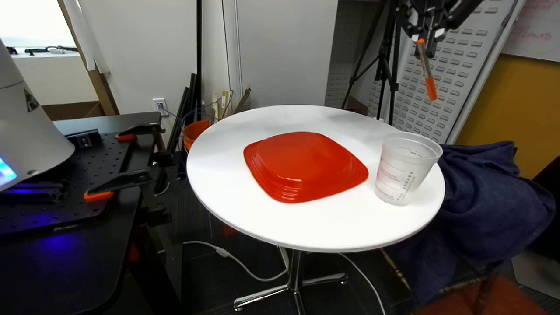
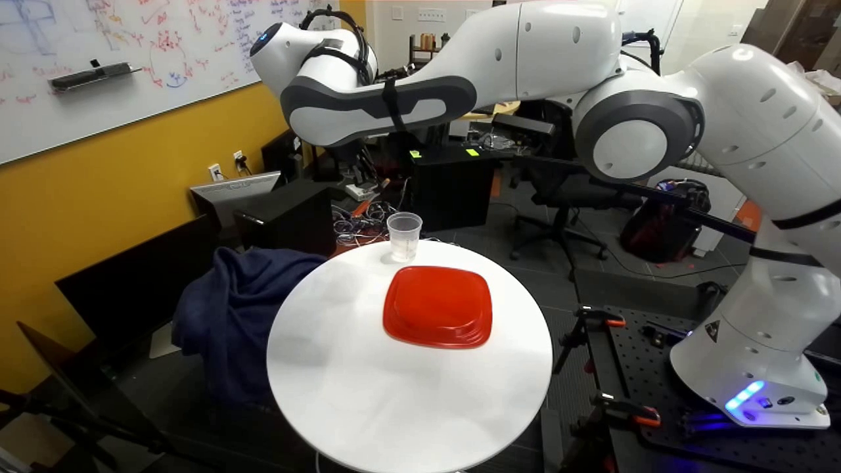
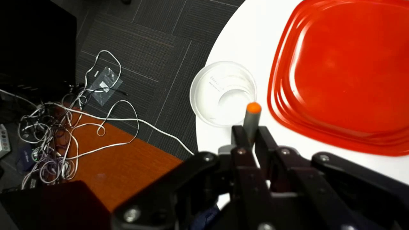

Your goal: Remove the orange marker from the clear cup

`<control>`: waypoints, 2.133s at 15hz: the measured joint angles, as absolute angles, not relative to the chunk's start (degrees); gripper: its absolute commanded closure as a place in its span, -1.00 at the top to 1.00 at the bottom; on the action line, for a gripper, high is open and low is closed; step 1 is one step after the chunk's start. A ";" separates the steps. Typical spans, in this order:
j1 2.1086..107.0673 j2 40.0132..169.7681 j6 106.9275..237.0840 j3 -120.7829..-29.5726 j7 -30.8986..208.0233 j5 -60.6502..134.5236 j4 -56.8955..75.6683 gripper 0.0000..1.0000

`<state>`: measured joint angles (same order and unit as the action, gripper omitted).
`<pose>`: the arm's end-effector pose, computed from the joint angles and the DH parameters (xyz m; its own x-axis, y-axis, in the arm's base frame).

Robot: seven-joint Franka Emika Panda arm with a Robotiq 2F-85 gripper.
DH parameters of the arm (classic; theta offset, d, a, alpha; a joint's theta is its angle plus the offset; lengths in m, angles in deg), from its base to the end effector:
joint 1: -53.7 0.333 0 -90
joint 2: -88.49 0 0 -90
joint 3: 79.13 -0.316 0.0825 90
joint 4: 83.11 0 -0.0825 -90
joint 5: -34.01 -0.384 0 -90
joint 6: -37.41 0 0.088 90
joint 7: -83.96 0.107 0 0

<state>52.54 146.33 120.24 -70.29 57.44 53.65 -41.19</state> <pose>0.7500 -0.1170 0.3355 0.8631 0.2407 -0.4440 0.3899 -0.8764 0.2828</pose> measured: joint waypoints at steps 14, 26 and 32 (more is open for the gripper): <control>60.28 147.81 120.29 -70.98 61.37 53.82 -40.22 -0.94; 65.53 149.99 117.08 -71.23 67.59 53.05 -42.12 -0.94; 68.02 149.88 115.47 -71.25 74.11 52.85 -42.37 -0.94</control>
<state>68.02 149.88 115.47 -71.25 74.11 52.85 -42.37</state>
